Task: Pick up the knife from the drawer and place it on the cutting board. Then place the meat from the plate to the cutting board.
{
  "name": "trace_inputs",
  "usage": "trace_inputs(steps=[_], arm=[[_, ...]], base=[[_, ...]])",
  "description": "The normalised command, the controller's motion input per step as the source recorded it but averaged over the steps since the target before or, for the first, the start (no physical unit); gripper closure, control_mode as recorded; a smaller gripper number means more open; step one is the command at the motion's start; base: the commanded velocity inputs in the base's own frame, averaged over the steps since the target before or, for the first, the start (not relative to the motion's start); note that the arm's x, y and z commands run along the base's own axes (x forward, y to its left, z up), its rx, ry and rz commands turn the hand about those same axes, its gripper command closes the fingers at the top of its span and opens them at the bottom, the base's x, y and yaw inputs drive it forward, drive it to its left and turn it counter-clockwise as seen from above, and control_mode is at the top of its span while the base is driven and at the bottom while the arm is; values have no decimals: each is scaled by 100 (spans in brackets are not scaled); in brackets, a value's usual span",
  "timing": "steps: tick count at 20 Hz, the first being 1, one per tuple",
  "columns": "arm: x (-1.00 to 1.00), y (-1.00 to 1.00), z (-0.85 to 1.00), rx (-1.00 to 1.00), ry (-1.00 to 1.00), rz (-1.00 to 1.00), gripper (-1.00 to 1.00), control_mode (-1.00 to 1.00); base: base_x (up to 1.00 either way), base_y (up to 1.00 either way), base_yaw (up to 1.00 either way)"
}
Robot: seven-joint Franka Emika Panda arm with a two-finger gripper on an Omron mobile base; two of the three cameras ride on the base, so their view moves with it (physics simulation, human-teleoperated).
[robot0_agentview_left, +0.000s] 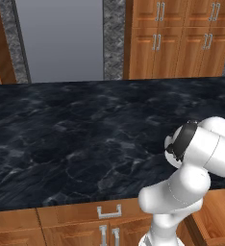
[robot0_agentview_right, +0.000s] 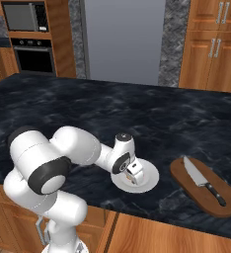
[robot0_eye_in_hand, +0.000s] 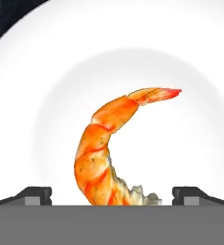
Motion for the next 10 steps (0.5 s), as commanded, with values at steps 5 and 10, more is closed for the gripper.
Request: trace_inputs(steps=[5, 10], arm=[[0, 0, 0, 0, 0, 0, 100, -100], [0, 0, 0, 0, 0, 0, 100, -100]], base=[[0, 0, 0], [0, 0, 0]])
